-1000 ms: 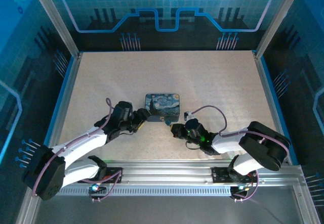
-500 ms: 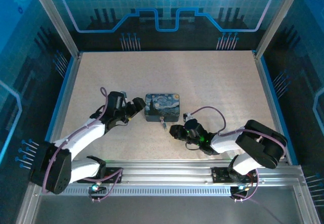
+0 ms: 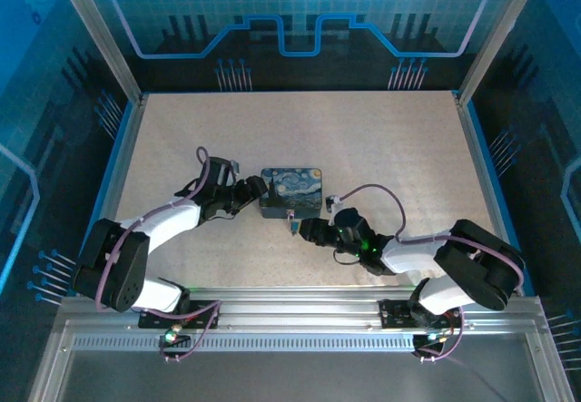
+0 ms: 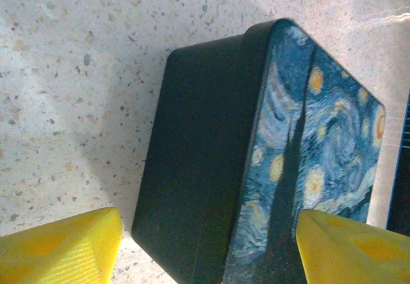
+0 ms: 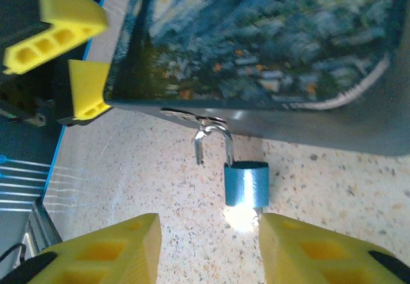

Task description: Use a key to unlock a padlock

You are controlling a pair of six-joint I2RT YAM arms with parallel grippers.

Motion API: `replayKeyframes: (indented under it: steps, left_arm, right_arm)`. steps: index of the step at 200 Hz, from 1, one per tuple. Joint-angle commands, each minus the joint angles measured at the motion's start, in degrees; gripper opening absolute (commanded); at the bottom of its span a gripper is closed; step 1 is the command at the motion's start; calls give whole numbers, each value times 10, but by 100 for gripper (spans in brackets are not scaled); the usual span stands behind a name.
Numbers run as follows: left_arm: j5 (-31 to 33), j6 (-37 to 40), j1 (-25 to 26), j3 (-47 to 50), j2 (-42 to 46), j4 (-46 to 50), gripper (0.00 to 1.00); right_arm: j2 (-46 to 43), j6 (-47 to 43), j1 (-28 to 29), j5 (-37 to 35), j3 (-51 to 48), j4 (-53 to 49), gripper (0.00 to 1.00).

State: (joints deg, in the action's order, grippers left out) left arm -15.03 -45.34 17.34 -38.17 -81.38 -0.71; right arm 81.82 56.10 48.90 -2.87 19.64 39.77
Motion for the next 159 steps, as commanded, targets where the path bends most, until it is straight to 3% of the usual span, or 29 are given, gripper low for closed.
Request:
replayKeyframes:
  steps: [1, 72, 159]
  left_arm:
    - [-14, 3, -4, 2, -12, 1, 72]
    - [-14, -23, -3, 42, -10, -10, 69]
    - [-6, -48, 13, 89, 39, -11, 69]
  right_arm:
    - [-9, -32, -18, 36, 13, 28, 50]
    - [-15, -49, -58, 66, 30, 15, 62]
    - [22, -142, -102, 121, 72, 15, 64]
